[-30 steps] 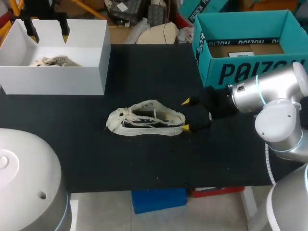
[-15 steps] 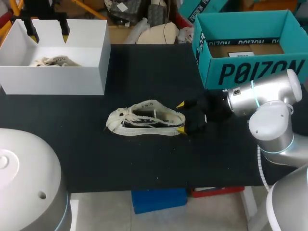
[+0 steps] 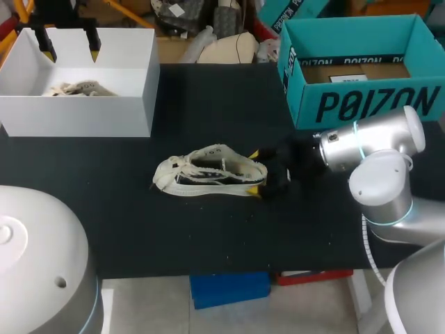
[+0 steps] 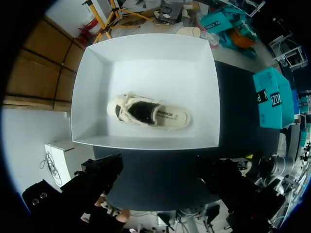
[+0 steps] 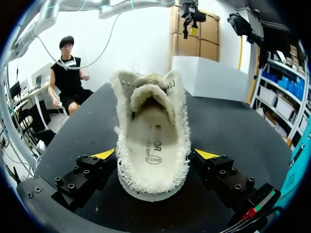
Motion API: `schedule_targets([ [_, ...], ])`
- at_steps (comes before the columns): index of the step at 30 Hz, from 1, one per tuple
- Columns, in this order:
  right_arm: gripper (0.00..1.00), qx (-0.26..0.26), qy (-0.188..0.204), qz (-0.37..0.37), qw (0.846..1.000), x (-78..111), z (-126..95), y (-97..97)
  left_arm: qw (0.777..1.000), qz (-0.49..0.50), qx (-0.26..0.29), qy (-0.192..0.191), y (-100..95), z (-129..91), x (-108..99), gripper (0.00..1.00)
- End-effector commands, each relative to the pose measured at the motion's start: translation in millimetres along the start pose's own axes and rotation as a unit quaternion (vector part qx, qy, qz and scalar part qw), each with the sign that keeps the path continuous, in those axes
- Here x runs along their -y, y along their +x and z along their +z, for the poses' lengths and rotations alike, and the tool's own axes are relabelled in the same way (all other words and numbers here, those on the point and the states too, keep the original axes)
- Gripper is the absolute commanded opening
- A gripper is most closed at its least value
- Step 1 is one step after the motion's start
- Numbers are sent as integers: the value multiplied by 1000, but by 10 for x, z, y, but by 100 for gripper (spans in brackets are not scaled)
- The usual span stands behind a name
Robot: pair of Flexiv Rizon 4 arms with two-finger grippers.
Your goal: Take the shoe out of the shoebox, open the shoe tongue, remove and reinsert the insole, then place the shoe into the shoebox
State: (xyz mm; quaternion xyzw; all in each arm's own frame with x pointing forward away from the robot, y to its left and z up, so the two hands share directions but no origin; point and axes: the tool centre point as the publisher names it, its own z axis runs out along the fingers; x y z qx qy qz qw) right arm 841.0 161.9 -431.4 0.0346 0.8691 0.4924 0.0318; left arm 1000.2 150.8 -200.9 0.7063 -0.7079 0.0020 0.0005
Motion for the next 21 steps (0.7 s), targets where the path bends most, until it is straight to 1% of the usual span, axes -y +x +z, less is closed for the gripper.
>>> schedule_targets([
  [1, 100, -1, -2, 4, 1000, 14, 85, -16, 1000, -1, 1, -1, 3, -5, -2, 100],
  [6, 100, -2, -4, 6, 1000, 21, 133, -19, 1000, -1, 1, -1, 3, -5, -2, 100],
  [7, 100, 3, 1, 7, 1000, 24, 140, -23, 1000, -1, 1, -1, 3, -5, -2, 100],
  [8, 47, 13, 8, 10, 1000, 34, 142, -30, 1000, -1, 1, -1, 3, -5, -2, 100],
  [9, 0, 18, 7, 15, 1000, 40, 135, -36, 1000, -1, 1, -1, 3, -5, -2, 100],
  [17, 0, 18, 7, 15, 1000, 40, 135, -36, 1000, -1, 1, -1, 3, -5, -2, 100],
  [19, 0, 18, 7, 15, 1000, 40, 135, -36, 1000, 16, 8, 9, 135, -90, -35, 100],
  [20, 0, 18, 7, 15, 1000, 40, 135, -36, 1000, 20, 8, 4, 237, -127, -65, 100],
  [21, 0, 18, 7, 15, 1000, 40, 135, -36, 1000, 20, 10, -1, 288, -136, -78, 100],
])
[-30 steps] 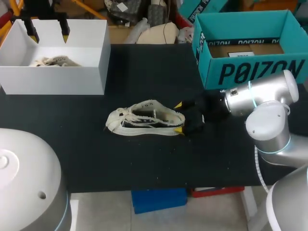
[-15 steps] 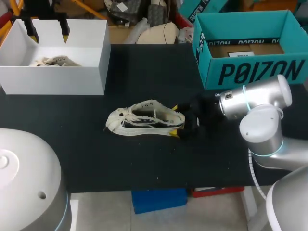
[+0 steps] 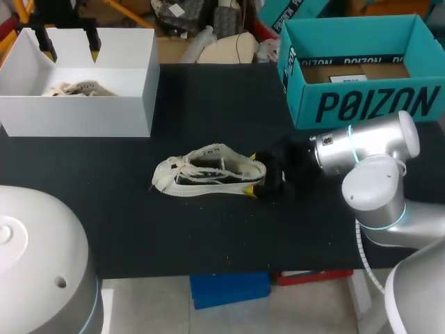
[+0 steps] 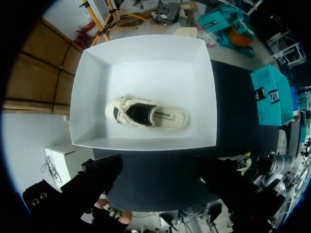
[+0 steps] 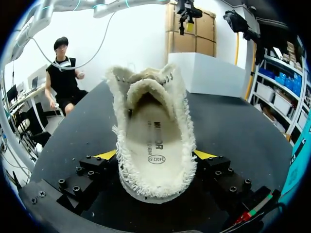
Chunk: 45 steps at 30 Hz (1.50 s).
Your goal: Take the shoe out of the shoebox, open the shoe tongue, remove and reinsert the insole, then place the shoe into the shoebox
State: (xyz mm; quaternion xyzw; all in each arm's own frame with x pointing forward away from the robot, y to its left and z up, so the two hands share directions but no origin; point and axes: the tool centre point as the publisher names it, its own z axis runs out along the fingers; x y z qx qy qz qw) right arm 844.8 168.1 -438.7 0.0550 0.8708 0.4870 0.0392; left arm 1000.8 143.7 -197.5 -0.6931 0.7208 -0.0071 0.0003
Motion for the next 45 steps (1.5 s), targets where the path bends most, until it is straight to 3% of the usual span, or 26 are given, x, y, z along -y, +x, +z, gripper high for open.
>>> schedule_targets([
  [1, 0, 1, 1, 1, 1000, 10, 41, -4, 1000, 1, 16, -10, 319, -109, -107, 100],
  [12, 0, 1, 1, 1, 1000, 10, 41, -4, 999, 17, 45, 16, 1398, -62, -692, 100],
  [21, 0, 1, 1, 1, 1000, 10, 41, -4, 999, 30, 32, 31, 2116, 109, -1293, 100],
  [27, 0, 1, 1, 1, 1000, 10, 41, -4, 998, 43, 36, 23, 2463, 317, -1647, 100],
  [42, 0, 1, 1, 1, 1000, 10, 41, -4, 998, 49, 35, 13, 2531, 372, -1712, 100],
  [45, 0, 1, 1, 1, 1000, 10, 41, -4, 997, 37, 56, 24, 2503, 355, -1723, 100],
])
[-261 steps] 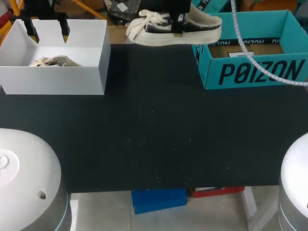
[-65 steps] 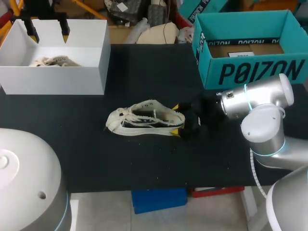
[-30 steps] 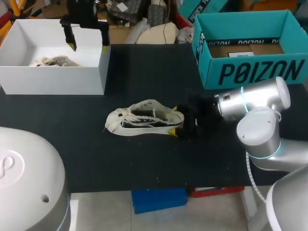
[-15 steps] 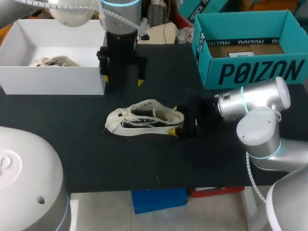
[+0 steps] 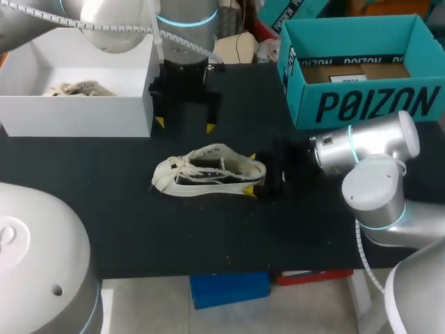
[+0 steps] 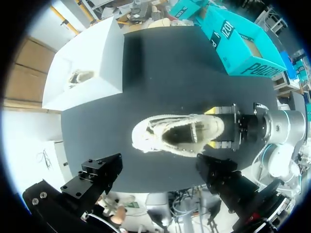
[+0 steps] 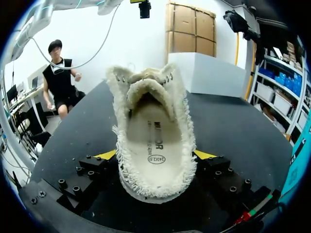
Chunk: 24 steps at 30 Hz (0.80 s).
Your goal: Take the shoe out of the shoebox, open the shoe tongue, remove and reinsert the insole, then place the shoe into the shoebox
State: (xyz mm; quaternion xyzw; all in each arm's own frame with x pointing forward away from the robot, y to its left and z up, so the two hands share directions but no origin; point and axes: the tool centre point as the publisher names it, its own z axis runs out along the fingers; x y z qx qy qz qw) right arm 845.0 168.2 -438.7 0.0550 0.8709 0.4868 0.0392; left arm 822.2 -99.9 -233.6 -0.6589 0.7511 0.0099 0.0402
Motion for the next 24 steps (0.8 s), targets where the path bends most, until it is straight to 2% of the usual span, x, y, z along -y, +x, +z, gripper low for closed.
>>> schedule_targets([
  [1, 0, 1, 1, 1, 1000, 10, 40, -3, 1000, -15, 19, -1, 43, 1, -44, 100],
  [5, 0, 1, 1, 1, 1000, 10, 40, -3, 999, -42, 16, -17, 198, 75, -51, 100],
  [9, 0, 1, 1, 1, 1000, 10, 40, -3, 998, -47, 34, -13, 390, 180, -65, 100],
  [16, 0, 1, 1, 1, 1000, 10, 40, -3, 997, -47, 56, -22, 678, 463, -45, 100],
  [24, 0, 1, 1, 1, 1000, 10, 40, -3, 996, -35, 80, -37, 830, 782, 8, 100],
])
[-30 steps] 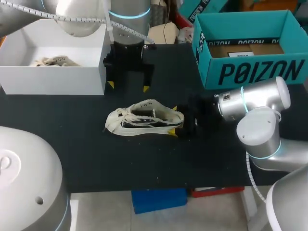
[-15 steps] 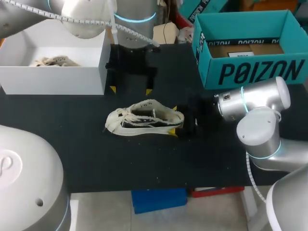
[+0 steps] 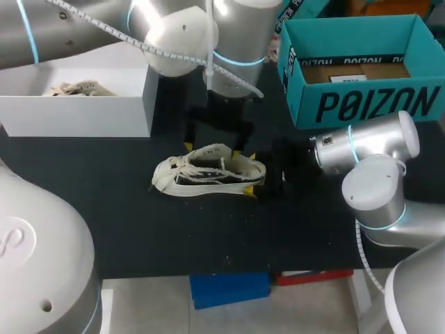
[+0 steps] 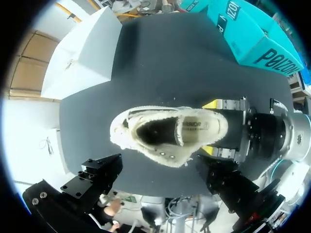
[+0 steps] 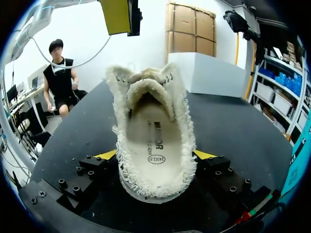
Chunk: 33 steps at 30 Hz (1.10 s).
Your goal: Take the shoe out of the shoebox, open the shoe tongue, remove and reinsert the insole, then place the shoe into the shoebox
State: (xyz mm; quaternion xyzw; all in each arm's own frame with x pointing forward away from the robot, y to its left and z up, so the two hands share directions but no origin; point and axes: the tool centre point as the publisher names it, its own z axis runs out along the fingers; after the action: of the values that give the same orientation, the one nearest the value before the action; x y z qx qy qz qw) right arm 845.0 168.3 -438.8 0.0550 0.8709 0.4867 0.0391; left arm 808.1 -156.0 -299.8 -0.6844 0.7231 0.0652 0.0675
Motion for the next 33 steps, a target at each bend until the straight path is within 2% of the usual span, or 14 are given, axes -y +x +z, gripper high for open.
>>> schedule_targets([
  [1, 0, 1, 1, 1, 1000, 10, 39, -3, 999, -1, 31, -9, 240, 164, 98, 100],
  [11, 0, 1, 1, 1, 1000, 10, 39, -3, 997, -7, 69, -16, 242, 482, 188, 100],
  [18, 0, 1, 1, 1, 1000, 10, 39, -3, 994, 2, 109, -32, 144, 676, 225, 100],
  [24, 0, 1, 1, 1, 1000, 10, 39, -3, 991, 9, 131, -29, 48, 709, 259, 99],
  [25, 0, 1, 1, 1, 1000, 10, 39, -3, 990, 11, 138, -28, 39, 709, 264, 78],
  [27, 0, 1, 1, 1, 1000, 10, 39, -3, 990, 12, 138, -30, 28, 715, 272, 48],
  [30, 0, 1, 1, 1, 1000, 10, 39, -3, 989, 16, 142, -30, 19, 712, 277, 35],
  [33, 0, 1, 1, 1, 1000, 10, 39, -3, 989, 19, 145, -29, 7, 703, 285, 0],
])
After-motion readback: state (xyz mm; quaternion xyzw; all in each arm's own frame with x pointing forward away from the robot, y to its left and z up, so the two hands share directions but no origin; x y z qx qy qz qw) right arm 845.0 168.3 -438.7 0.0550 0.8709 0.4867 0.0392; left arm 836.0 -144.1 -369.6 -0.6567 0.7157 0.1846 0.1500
